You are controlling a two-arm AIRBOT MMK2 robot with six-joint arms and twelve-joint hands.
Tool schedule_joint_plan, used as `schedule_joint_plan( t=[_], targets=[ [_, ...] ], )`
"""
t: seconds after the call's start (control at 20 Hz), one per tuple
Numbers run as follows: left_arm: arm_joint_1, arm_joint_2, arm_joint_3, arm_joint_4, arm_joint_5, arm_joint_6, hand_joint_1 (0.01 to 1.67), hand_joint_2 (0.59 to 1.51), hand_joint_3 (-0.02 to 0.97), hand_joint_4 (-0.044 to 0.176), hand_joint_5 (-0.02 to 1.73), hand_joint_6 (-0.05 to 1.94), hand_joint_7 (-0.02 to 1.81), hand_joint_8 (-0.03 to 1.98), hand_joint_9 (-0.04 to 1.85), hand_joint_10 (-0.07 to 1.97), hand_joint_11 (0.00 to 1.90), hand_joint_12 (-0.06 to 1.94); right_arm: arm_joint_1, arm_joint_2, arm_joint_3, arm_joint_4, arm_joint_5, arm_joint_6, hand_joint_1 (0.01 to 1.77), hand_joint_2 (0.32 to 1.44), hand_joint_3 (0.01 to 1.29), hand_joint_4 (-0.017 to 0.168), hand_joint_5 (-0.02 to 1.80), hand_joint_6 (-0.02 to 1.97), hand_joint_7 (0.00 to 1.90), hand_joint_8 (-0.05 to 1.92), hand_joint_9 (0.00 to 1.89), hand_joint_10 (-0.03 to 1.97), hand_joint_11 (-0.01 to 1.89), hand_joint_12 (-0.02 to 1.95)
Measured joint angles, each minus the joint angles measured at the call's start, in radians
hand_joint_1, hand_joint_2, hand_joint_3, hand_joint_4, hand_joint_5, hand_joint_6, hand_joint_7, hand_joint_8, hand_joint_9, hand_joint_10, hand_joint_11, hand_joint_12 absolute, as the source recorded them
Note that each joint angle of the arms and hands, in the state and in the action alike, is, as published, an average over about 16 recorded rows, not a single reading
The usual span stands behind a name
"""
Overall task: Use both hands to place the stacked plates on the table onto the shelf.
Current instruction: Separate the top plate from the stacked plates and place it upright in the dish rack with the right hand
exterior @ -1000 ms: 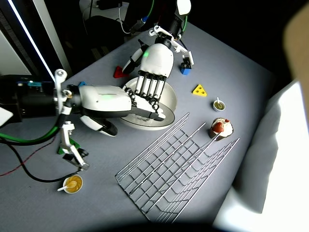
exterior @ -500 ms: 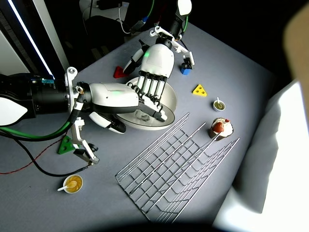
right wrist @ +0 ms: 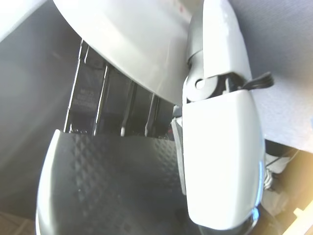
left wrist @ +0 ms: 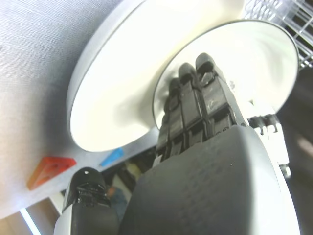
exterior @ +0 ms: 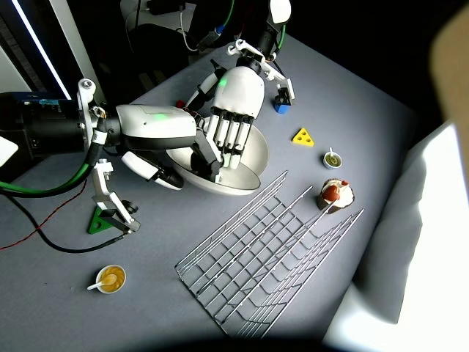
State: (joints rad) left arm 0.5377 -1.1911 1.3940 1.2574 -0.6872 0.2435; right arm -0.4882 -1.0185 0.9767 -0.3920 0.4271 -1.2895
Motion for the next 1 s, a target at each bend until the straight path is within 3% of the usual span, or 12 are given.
schedule_joint_plan(
  t=[0.25, 0.65, 1.0],
  targets=[
    [-0.017, 0.028, 0.023, -0.039, -0.017, -0.01, 0.01, 1.028, -0.001, 0.001, 0.21, 0.0, 0.31, 0.01, 0.31, 0.0, 0.26, 0.02, 0.001, 0.037, -0.059, 0.011, 0.001, 0.001, 1.37, 0.95, 0.01, -0.006, 0.89, 0.83, 1.05, 0.54, 1.08, 0.85, 1.2, 0.35],
    [-0.049, 0.086, 0.093, -0.064, -0.041, -0.048, 0.01, 1.028, -0.002, 0.003, 0.22, 0.01, 0.3, 0.01, 0.3, 0.0, 0.25, 0.02, 0.048, 0.104, -0.162, 0.082, -0.041, 0.005, 1.37, 0.95, 0.01, -0.004, 0.93, 0.86, 1.11, 0.57, 1.12, 0.85, 1.29, 0.26],
    [-0.063, 0.136, 0.16, -0.053, -0.077, -0.09, 0.01, 1.028, -0.002, 0.003, 0.21, 0.01, 0.29, 0.01, 0.29, 0.0, 0.25, 0.02, 0.17, 0.151, -0.241, 0.177, -0.112, 0.006, 1.39, 0.95, 0.01, -0.004, 0.96, 0.88, 1.14, 0.5, 1.15, 0.73, 1.19, 0.65]
  ],
)
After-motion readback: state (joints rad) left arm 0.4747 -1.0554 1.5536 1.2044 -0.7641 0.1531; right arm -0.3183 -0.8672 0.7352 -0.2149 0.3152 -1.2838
